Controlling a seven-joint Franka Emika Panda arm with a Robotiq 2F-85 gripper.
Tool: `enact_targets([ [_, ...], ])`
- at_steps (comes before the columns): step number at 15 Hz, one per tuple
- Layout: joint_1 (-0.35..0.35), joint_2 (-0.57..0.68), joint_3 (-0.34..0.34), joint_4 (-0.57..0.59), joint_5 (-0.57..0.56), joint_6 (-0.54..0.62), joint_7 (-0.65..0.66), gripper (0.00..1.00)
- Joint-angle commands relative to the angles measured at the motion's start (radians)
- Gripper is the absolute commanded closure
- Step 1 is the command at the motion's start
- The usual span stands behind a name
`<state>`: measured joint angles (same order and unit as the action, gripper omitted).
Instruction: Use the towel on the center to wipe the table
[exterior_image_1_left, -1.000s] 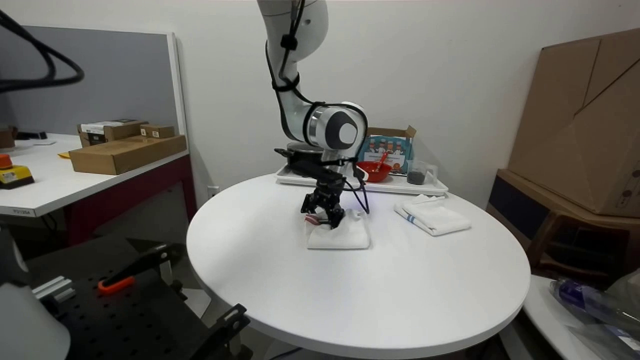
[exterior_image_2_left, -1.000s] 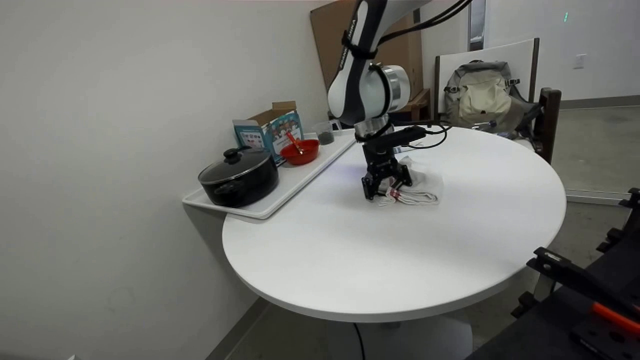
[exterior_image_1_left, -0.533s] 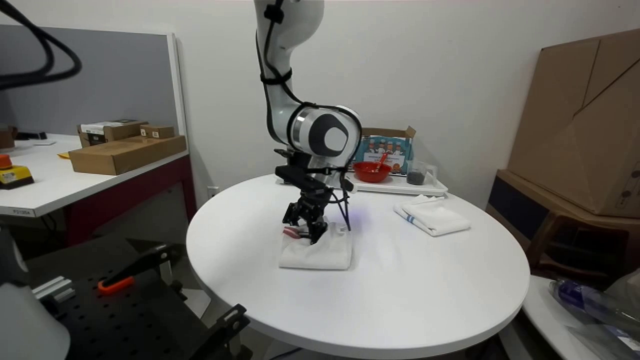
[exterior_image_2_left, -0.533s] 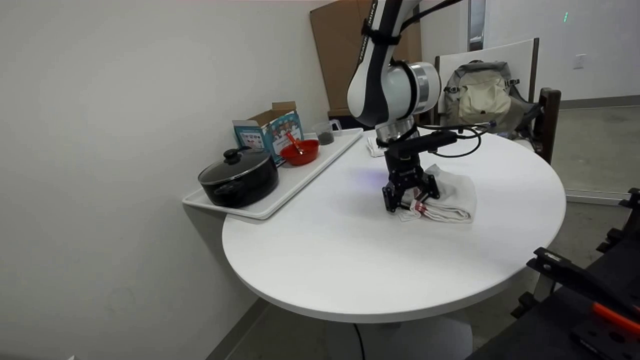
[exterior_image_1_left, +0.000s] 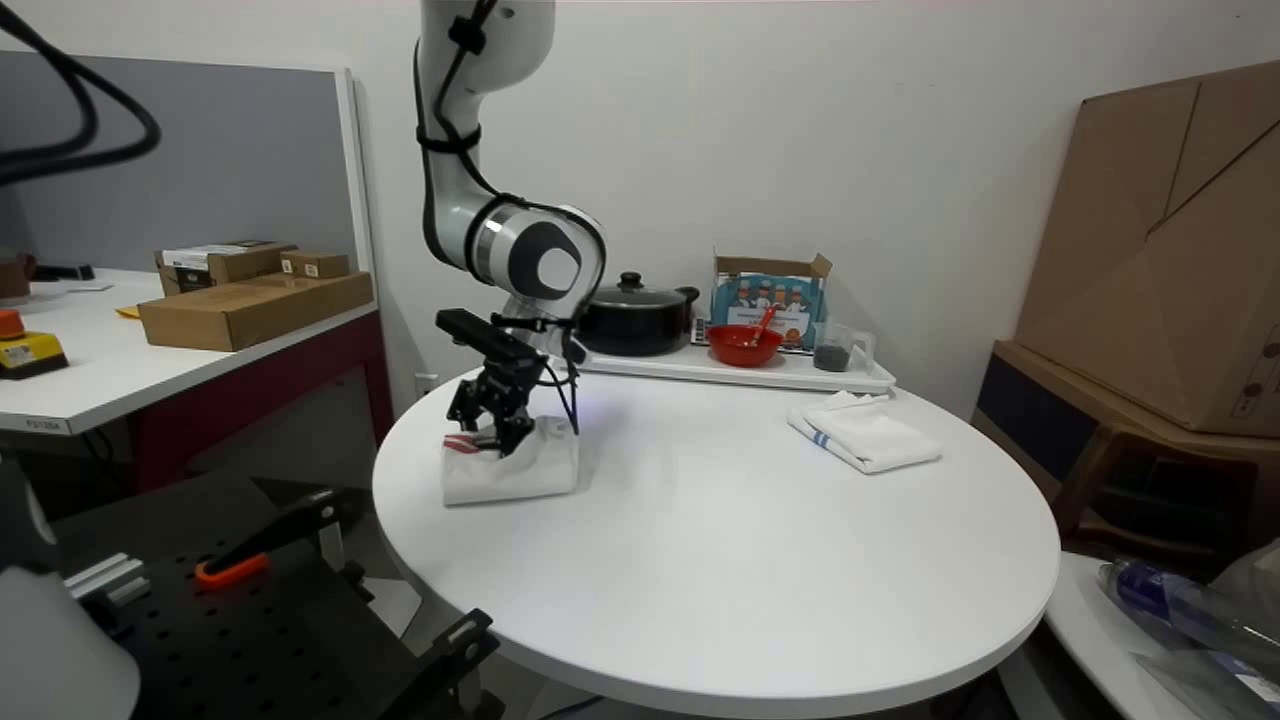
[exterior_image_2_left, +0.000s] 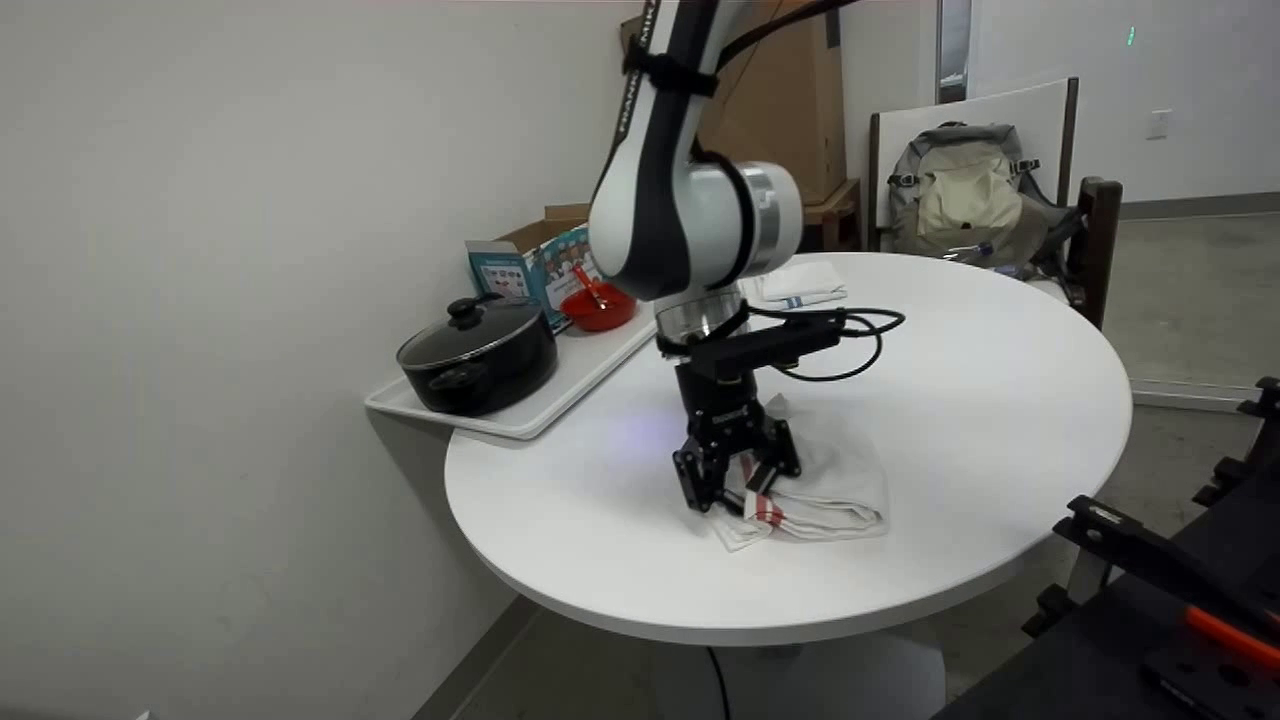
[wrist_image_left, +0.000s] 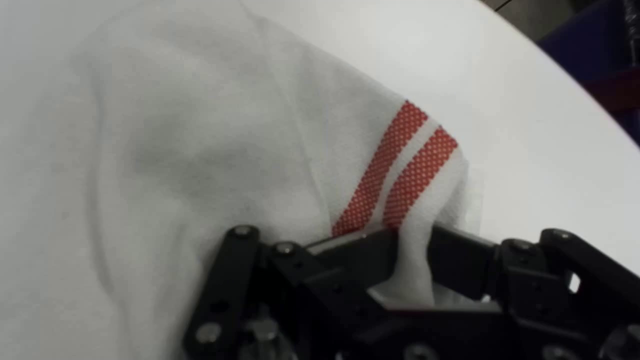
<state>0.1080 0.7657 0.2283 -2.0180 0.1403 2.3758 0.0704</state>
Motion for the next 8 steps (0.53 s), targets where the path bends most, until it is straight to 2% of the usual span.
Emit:
enact_targets([
  [1,0.094,0.105,0.007,0.176,-0.023,-0.027,-0.024,0.94],
  [4,0.149,0.171,-0.025,0.334,-0.060,-0.082,-0.019,0.94],
  [8,0.140,0.221,-0.060,0.474,-0.084,-0.132,-0.031,0.94],
])
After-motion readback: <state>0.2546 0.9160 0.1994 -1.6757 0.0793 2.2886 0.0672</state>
